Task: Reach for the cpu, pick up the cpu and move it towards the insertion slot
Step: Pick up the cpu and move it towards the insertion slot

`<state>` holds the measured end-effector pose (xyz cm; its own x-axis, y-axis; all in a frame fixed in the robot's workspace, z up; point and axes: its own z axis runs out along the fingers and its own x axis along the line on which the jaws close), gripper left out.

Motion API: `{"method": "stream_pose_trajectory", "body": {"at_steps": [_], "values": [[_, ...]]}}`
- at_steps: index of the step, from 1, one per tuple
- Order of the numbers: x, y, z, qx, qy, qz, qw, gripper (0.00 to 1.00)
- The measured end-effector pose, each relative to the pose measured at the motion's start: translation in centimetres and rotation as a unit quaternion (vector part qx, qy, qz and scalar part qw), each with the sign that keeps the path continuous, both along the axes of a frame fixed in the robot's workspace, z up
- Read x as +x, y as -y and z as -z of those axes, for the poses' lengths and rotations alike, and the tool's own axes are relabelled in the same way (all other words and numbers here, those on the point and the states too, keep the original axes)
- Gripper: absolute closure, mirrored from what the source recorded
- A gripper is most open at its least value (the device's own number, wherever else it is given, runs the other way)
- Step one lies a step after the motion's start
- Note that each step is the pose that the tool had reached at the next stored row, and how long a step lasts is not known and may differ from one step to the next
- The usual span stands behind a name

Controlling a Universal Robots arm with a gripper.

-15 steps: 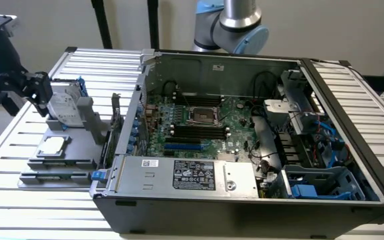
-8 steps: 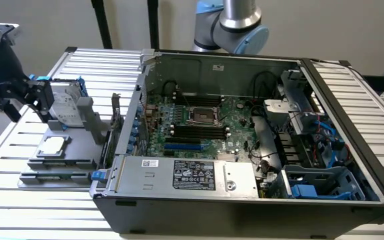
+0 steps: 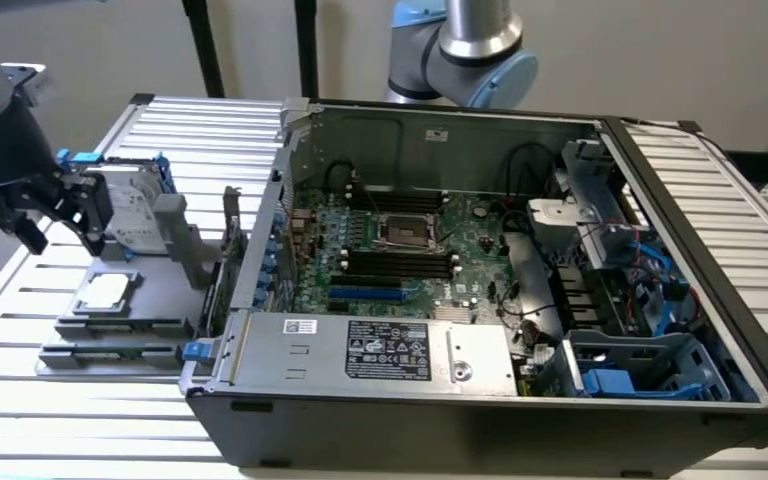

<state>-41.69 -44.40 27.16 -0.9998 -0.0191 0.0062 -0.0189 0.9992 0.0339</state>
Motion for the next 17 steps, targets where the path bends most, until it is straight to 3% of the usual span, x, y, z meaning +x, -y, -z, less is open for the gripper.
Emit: {"method": "stream_pose_trajectory", "body": {"at_steps": [17], "values": [[0.1, -0.05, 3.09, 0.0000, 0.0001, -0.001, 1.0000, 0.35]]}}
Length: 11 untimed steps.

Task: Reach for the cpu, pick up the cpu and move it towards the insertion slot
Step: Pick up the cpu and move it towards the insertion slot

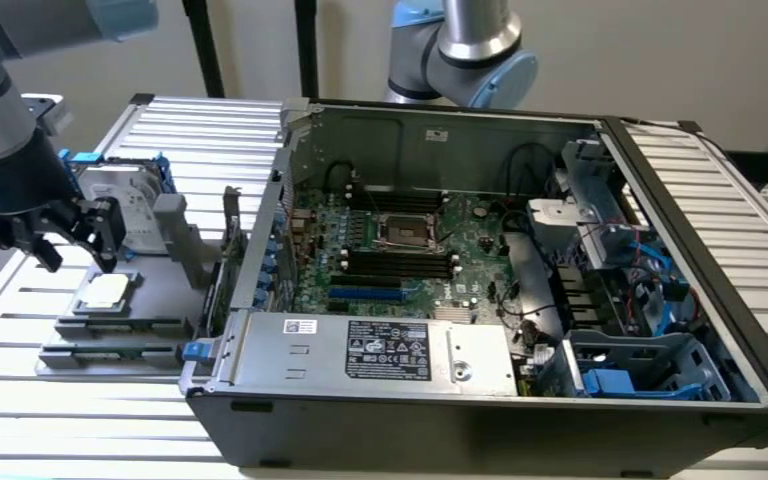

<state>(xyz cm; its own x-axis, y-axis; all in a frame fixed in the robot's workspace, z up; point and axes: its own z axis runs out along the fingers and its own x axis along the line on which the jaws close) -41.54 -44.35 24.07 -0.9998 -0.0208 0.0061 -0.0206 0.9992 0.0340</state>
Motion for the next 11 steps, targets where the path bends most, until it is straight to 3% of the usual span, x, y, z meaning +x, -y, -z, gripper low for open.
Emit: {"method": "stream_pose_trajectory", "body": {"at_steps": [11], "values": [[0.1, -0.16, 2.01, 0.0000, -0.0001, -0.001, 1.0000, 0.35]]}}
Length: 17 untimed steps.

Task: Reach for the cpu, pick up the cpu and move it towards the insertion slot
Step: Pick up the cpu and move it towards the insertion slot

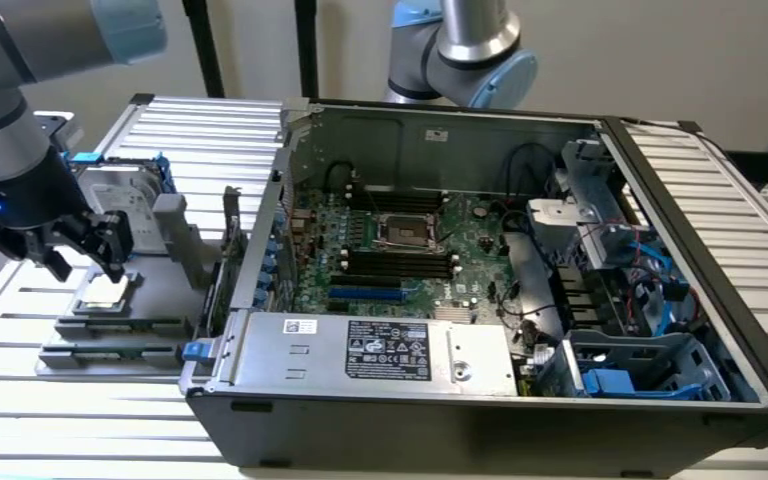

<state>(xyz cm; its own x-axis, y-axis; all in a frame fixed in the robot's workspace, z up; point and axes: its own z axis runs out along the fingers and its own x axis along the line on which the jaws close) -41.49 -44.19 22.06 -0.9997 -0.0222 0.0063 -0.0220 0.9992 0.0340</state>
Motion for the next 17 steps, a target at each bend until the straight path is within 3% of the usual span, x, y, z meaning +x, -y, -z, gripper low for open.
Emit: {"method": "stream_pose_trajectory", "body": {"at_steps": [10, 17], "values": [[0.0, -0.15, 1.49, 0.0000, 0.0000, -0.004, 1.0000, 0.35], [0.0, -0.29, 1.95, -0.0001, -0.0001, -0.006, 1.0000, 0.35]]}}
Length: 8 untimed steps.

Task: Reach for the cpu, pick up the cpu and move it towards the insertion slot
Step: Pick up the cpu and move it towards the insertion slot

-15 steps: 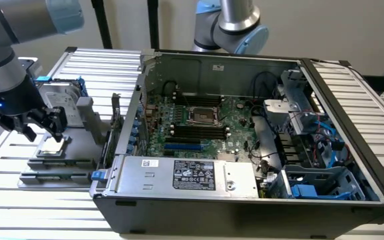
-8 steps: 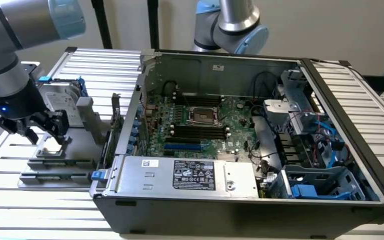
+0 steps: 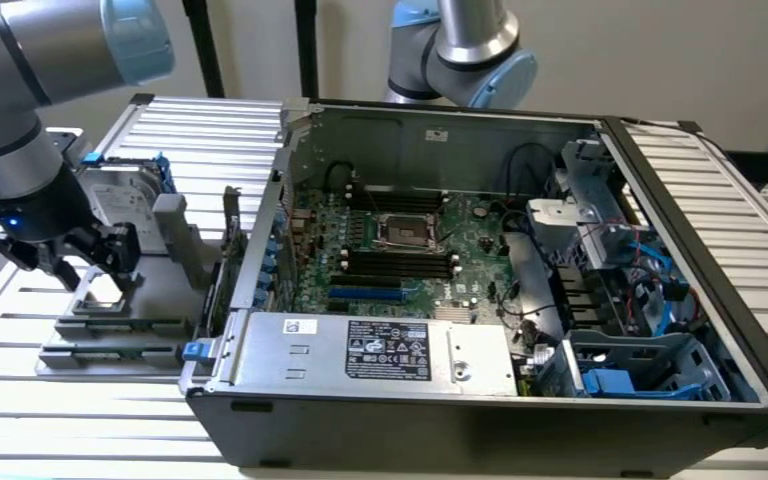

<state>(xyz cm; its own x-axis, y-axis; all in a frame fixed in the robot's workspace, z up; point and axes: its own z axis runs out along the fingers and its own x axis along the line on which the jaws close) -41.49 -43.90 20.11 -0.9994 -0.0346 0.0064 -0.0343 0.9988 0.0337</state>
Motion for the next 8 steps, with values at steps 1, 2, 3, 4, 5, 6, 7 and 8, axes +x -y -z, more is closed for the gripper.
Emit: {"method": "stream_pose_trajectory", "body": {"at_steps": [1, 2, 3, 4, 5, 6, 7, 8], "values": [[0.00, -0.04, 0.06, 0.0000, 0.0000, 0.000, 1.0000, 0.35], [0.00, -0.08, 0.11, 0.0000, 0.0000, 0.000, 1.0000, 0.35], [0.00, -0.12, 0.16, -0.0001, 0.0000, -0.001, 1.0000, 0.35], [0.00, -0.17, 0.21, -0.0002, 0.0000, -0.001, 1.0000, 0.35], [0.00, -0.22, 0.26, -0.0003, 0.0000, -0.001, 1.0000, 0.35], [0.00, -0.27, 0.31, -0.0005, 0.0000, -0.001, 1.0000, 0.35], [0.00, -0.32, 0.37, -0.0007, 0.0001, -0.002, 1.0000, 0.35], [0.00, -0.36, 0.44, -0.0010, 0.0001, -0.002, 1.0000, 0.35]]}}
